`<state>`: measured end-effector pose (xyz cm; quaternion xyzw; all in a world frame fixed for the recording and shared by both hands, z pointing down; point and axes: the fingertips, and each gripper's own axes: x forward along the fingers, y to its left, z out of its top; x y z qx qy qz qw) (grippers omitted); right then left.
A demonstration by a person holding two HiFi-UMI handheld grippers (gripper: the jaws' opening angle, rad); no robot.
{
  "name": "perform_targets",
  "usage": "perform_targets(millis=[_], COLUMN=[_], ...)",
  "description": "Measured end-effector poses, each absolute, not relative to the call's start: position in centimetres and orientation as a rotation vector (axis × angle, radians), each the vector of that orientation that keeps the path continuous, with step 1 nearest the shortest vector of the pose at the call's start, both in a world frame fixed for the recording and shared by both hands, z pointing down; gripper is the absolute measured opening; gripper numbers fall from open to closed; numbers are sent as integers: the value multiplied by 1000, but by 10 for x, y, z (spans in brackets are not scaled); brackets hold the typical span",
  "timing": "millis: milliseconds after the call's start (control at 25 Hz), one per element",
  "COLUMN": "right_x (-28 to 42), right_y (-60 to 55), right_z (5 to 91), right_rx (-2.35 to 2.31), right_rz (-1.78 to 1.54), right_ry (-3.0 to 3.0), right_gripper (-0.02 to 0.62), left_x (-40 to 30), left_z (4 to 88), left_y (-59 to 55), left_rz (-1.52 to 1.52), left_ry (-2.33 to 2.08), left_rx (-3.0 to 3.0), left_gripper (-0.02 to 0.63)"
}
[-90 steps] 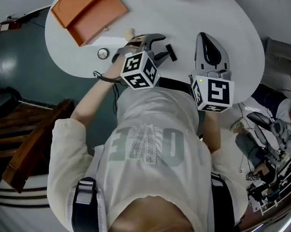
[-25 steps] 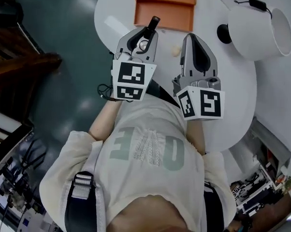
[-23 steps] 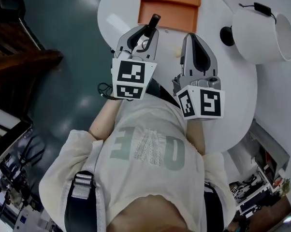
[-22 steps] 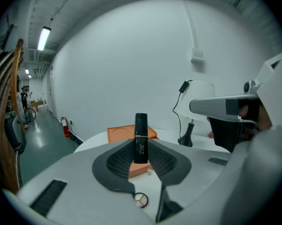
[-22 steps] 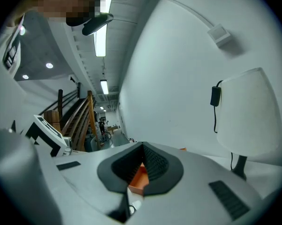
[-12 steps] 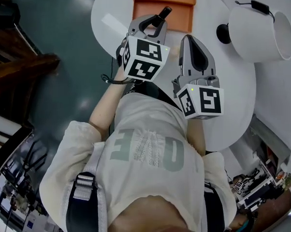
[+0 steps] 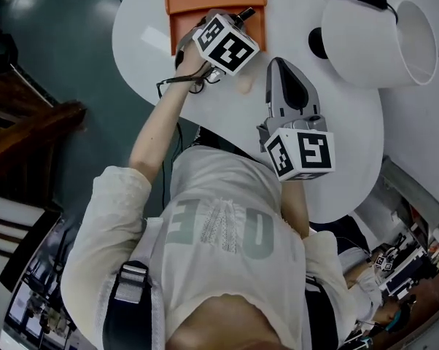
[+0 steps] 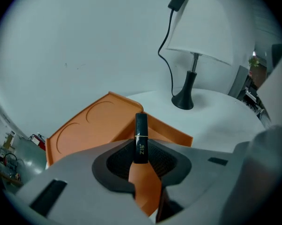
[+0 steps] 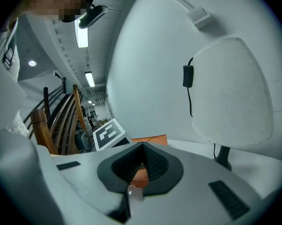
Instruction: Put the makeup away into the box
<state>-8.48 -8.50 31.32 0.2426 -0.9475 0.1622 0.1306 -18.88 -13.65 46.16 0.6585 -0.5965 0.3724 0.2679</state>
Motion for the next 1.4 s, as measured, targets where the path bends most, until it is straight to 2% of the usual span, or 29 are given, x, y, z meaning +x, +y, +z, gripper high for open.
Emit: perform_targets(millis=[400, 880, 1160, 1280, 1400], right_x=[-84, -84, -89, -91, -93], right_y=[-113, -119, -101, -91, -80], right_z=[340, 343, 324, 314, 304], right_rx=[737, 738, 705, 694, 677], right_rz=[531, 537, 502, 478, 447], right_ry=[-2681, -2679, -2728, -2758, -2790], right_gripper=[5, 5, 5, 5, 5], left_x=[-186, -187, -189, -193, -196], left_z=[516, 513, 436, 379, 330], left_y=[-159, -164, -146, -126, -92], left_rz=[1137, 1098, 956, 716, 467], left_ry=[-1406, -1470, -1672, -1852, -1997], left_rx=[1759, 1738, 1809, 1815, 1802], left_gripper=[98, 98, 98, 35, 8])
